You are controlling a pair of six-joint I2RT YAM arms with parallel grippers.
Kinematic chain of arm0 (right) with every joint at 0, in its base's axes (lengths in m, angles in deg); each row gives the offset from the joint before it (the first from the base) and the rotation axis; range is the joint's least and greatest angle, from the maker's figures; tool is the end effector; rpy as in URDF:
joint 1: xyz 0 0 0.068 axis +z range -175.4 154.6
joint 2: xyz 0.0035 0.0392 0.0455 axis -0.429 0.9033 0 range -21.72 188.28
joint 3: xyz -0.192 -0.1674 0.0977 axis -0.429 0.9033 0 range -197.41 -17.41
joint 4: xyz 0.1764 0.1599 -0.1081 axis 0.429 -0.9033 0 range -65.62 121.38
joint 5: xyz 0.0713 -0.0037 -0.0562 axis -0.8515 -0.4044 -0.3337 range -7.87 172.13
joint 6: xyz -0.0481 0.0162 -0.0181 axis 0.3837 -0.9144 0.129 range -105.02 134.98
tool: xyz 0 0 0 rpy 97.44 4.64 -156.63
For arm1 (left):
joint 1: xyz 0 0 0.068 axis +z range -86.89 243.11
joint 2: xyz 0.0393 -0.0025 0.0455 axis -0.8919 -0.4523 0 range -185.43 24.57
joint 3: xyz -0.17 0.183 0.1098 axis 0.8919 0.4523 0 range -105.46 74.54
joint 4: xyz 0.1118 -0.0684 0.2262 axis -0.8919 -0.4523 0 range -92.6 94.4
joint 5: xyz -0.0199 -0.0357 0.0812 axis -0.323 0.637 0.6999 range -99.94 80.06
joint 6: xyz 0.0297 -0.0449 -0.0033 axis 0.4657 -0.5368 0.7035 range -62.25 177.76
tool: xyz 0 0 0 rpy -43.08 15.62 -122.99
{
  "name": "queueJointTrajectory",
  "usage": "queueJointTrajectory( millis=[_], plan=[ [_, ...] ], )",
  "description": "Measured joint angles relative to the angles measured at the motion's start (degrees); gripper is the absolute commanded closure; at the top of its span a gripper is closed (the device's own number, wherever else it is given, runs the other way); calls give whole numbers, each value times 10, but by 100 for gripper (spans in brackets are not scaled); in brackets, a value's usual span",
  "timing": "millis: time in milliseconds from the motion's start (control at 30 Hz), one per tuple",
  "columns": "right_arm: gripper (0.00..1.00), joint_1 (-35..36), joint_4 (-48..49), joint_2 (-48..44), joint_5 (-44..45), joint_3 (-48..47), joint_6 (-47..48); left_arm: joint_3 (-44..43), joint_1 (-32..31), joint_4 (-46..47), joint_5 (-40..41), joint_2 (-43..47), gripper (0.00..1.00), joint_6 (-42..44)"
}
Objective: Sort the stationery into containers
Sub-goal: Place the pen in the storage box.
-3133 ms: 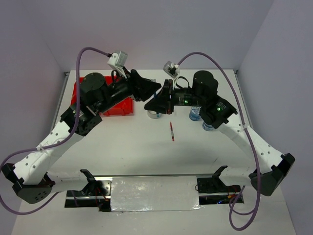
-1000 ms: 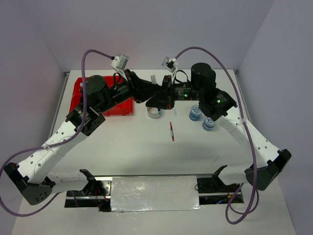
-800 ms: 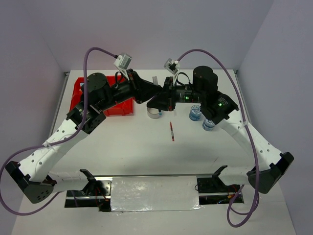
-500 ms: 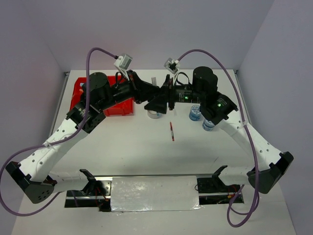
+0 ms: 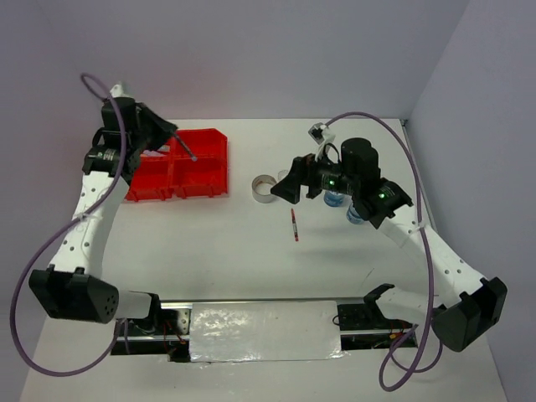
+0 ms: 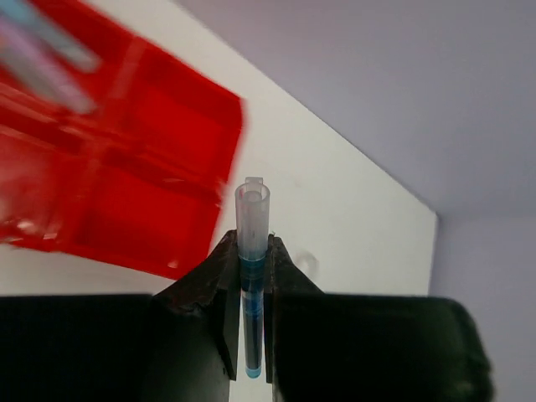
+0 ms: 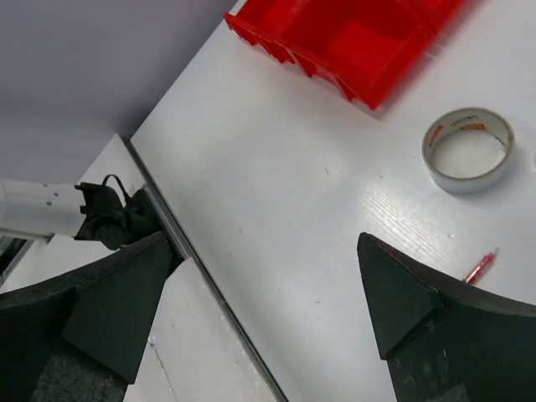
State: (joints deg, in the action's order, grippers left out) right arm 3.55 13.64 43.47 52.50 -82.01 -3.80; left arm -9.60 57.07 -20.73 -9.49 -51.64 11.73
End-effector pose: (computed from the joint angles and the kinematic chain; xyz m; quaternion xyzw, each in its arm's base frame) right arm 0.2142 0.1385 0.3776 -0.2186 0.7674 0.4186 0.4337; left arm 0.2945 -0.0309 0.4308 -0.2773 0.7556 -0.2576 0.5346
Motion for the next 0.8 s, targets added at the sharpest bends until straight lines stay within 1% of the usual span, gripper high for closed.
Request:
queueJointTrajectory(
  millis=[67, 133, 167, 233, 367, 467, 533, 600, 633, 700, 800],
  plan=[
    [0, 0, -5, -16, 14, 14, 0, 20, 70, 1, 7, -20, 100, -30],
    [0, 0, -6, -35, 20, 25, 0, 47, 124, 12, 14, -42, 100, -56],
    [0, 0, -6, -46, 21, 32, 0, 59, 147, 16, 16, -55, 100, -70],
    [0, 0, -7, -63, 22, 41, 0, 70, 172, 21, 18, -84, 100, -92],
    [0, 0, -2, -83, 17, 62, 0, 73, 182, 50, 28, -126, 100, -133],
    [0, 0, -3, -84, 12, 78, -3, 78, 184, 70, 47, -132, 100, -157],
    [0, 0, -3, -84, 8, 84, -6, 87, 186, 86, 62, -132, 100, -166],
    [0, 0, -3, -84, 3, 86, -7, 100, 192, 103, 76, -133, 97, -173],
    [0, 0, -4, -84, 2, 86, -7, 107, 196, 111, 79, -134, 99, -173],
    [0, 0, -4, -84, -1, 86, -7, 120, 205, 133, 78, -142, 100, -172],
    [0, 0, -8, -83, -4, 86, -6, 134, 213, 157, 80, -162, 96, -171]
  ],
)
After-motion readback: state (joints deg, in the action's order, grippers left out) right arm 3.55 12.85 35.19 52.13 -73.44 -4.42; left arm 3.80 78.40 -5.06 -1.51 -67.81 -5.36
